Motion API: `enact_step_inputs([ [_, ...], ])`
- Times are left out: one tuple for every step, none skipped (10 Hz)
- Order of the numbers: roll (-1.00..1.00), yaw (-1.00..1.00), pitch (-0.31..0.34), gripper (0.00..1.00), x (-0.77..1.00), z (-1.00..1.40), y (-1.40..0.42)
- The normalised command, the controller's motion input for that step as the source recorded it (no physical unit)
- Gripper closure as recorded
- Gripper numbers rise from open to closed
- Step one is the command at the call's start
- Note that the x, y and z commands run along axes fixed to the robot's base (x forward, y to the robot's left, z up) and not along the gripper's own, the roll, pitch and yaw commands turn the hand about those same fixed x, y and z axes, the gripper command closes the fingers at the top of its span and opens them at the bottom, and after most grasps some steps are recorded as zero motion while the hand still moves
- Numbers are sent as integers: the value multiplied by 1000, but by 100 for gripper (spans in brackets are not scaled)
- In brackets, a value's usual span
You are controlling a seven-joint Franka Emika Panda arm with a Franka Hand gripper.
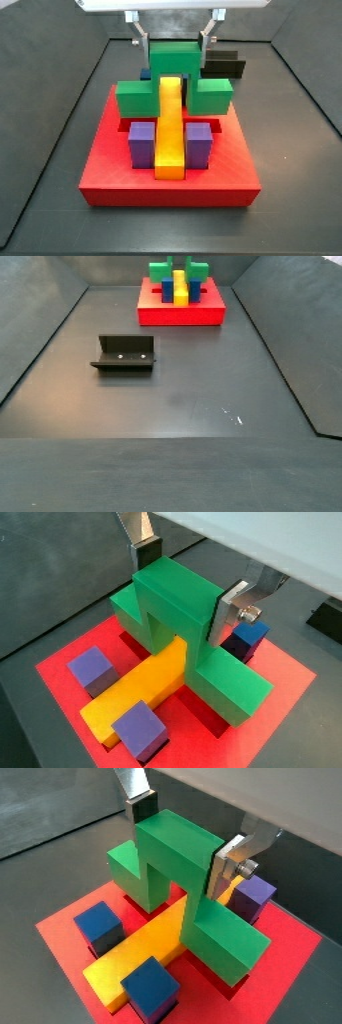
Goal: Pick up the green object. Move up. Place the green object on the fixture. Regrasp the green object. Move to above the board. Insert the green object.
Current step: Insert the green object.
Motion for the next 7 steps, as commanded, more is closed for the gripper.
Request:
enact_step_inputs([
  [0, -86, -11, 100, -291, -100, 0],
  [0, 0, -6, 100, -63, 0, 0],
  [0, 0, 0, 100, 0, -14, -17],
  [14, 0, 10, 100, 180, -97, -137],
  [43, 0, 36, 100, 309, -151, -183],
  [49, 0, 50, 100, 191, -80, -40],
  [0, 0, 3, 100, 29, -23, 0],
])
